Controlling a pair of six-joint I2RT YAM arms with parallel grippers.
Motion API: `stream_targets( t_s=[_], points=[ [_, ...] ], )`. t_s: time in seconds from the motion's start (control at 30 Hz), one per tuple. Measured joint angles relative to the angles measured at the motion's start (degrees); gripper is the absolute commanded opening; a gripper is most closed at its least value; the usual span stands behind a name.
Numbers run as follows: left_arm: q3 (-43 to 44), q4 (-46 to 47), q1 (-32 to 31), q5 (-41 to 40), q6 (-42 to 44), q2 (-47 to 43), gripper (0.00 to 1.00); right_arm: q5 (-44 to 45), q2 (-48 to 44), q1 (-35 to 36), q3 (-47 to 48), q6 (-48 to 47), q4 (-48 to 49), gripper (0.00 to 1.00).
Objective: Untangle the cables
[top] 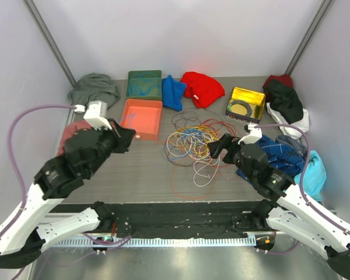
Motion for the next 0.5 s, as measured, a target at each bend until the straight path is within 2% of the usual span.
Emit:
stream_targets(
  t_s=[0.23, 0.5],
  points=[
    [-13.44, -3.96, 0.0, -1.88, -5.2, -0.17, 0.0, -0.07, 0.46, -0.02, -1.11, 0.0, -0.07, 0.96],
    [-20.15, -5.07, 0.0, -3.91, -10.8, -0.92, 0.0, -0.42, 2.75, 0.0, -1.88, -0.04, 0.5, 0.96]
  ],
)
